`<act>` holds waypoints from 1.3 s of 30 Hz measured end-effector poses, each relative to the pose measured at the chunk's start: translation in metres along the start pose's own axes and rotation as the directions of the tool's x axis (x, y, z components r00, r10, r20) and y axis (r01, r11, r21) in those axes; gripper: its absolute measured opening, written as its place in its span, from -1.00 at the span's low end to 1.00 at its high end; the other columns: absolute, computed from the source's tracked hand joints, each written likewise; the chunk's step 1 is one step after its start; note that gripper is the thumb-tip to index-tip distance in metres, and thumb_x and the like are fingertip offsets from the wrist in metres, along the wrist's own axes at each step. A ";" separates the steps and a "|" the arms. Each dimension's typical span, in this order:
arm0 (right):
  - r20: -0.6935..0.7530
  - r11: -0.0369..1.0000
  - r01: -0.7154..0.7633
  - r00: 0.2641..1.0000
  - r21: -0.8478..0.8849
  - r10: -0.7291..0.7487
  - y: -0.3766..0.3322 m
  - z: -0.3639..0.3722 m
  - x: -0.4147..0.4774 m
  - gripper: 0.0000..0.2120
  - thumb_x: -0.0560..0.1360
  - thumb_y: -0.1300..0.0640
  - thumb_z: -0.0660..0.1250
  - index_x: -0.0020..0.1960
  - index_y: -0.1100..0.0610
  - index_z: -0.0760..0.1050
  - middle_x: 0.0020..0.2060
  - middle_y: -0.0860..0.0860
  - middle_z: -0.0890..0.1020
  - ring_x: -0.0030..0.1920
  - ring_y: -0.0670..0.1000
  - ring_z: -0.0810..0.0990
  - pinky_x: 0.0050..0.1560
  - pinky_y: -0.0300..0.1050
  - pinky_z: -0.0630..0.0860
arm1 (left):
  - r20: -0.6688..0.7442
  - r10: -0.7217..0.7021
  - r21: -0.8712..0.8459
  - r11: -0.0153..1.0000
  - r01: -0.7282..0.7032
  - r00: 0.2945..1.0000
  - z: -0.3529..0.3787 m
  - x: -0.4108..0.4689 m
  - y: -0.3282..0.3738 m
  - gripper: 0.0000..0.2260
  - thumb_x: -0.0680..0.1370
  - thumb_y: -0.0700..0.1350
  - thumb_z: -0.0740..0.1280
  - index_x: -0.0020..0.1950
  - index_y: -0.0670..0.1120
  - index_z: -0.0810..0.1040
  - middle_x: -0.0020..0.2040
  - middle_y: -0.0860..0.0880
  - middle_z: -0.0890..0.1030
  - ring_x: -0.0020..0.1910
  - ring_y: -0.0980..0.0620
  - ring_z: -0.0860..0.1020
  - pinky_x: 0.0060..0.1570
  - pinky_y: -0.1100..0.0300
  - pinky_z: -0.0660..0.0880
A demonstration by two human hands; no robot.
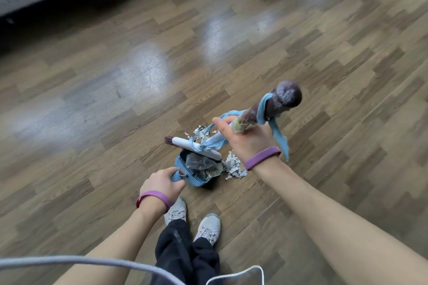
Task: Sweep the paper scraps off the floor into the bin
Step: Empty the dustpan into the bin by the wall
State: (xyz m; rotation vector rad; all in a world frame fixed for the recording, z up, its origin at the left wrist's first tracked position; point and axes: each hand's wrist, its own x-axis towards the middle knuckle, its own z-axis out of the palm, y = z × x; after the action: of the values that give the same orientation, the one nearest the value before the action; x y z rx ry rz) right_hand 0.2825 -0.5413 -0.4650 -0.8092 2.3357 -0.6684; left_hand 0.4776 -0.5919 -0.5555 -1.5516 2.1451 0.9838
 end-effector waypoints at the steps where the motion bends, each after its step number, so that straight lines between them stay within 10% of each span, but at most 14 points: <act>1: 0.030 1.000 -0.022 0.999 -0.004 0.022 -0.002 -0.003 -0.006 -0.58 0.38 -0.42 0.21 -0.20 -0.09 0.57 -0.25 -0.12 0.62 -0.13 -0.07 0.50 -0.24 -0.30 0.26 | -0.008 -0.021 -0.039 0.999 0.020 1.000 -0.004 -0.007 0.001 -0.88 0.47 0.03 0.28 -0.09 0.06 0.58 -0.24 0.01 0.59 -0.17 -0.12 0.55 -0.23 0.15 0.45; 7: 0.125 0.997 0.032 0.991 0.073 -0.041 -0.030 -0.045 -0.031 -0.63 0.43 -0.30 0.30 -0.15 0.01 0.60 -0.29 -0.15 0.57 -0.03 -0.13 0.47 0.02 -0.31 0.29 | -0.025 -0.050 -0.091 0.995 0.047 0.998 -0.041 -0.036 0.024 -0.89 0.44 0.00 0.28 -0.21 0.00 0.53 -0.27 -0.02 0.56 -0.17 -0.16 0.52 -0.25 0.15 0.40; 10: 0.196 0.983 0.104 0.971 0.149 -0.133 -0.062 -0.084 -0.036 -0.61 0.50 -0.09 0.36 -0.06 0.28 0.61 -0.37 -0.03 0.53 -0.35 -0.29 0.47 -0.21 -0.57 0.32 | -0.026 -0.035 -0.092 0.995 0.032 0.999 -0.070 -0.048 0.040 -0.88 0.45 0.03 0.28 -0.16 0.04 0.56 -0.23 -0.02 0.59 -0.18 -0.12 0.54 -0.23 0.16 0.41; 13: 0.158 0.966 0.184 0.964 0.179 -0.213 -0.098 -0.120 -0.042 -0.56 0.47 -0.03 0.41 -0.07 0.41 0.58 -0.33 0.21 0.59 -0.41 -0.09 0.52 -0.25 -0.37 0.47 | -0.052 -0.006 -0.128 0.992 0.000 0.999 -0.106 -0.063 0.062 -0.86 0.44 0.04 0.30 -0.05 0.11 0.61 -0.16 -0.02 0.64 -0.14 -0.12 0.59 -0.19 0.16 0.46; 17: 0.064 0.953 0.198 0.974 0.232 -0.218 -0.137 -0.155 -0.047 -0.54 0.40 -0.13 0.46 -0.16 0.32 0.58 -0.24 0.24 0.66 -0.17 0.18 0.67 -0.07 0.16 0.62 | -0.067 0.023 -0.150 0.988 -0.033 0.997 -0.156 -0.088 0.089 -0.92 0.43 0.01 0.33 -0.20 0.04 0.59 -0.29 0.02 0.59 -0.22 -0.11 0.56 -0.21 0.15 0.47; 39: -0.053 0.936 0.321 0.947 0.143 -0.316 -0.261 -0.192 0.005 -0.35 0.17 -0.46 0.36 -0.24 0.16 0.59 -0.27 0.12 0.67 -0.20 0.11 0.68 -0.16 0.10 0.65 | -0.149 0.106 -0.355 0.922 -0.153 0.983 -0.287 -0.045 0.107 -0.89 0.47 -0.19 0.28 -0.25 -0.12 0.52 -0.48 -0.02 0.41 -0.62 0.06 0.34 -0.53 0.30 0.28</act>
State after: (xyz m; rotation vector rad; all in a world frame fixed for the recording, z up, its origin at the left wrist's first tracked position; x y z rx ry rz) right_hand 0.2546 -0.6741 -0.1710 -1.1272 2.1667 -0.9858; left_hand 0.4345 -0.7385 -0.2865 -1.6907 2.2732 1.4341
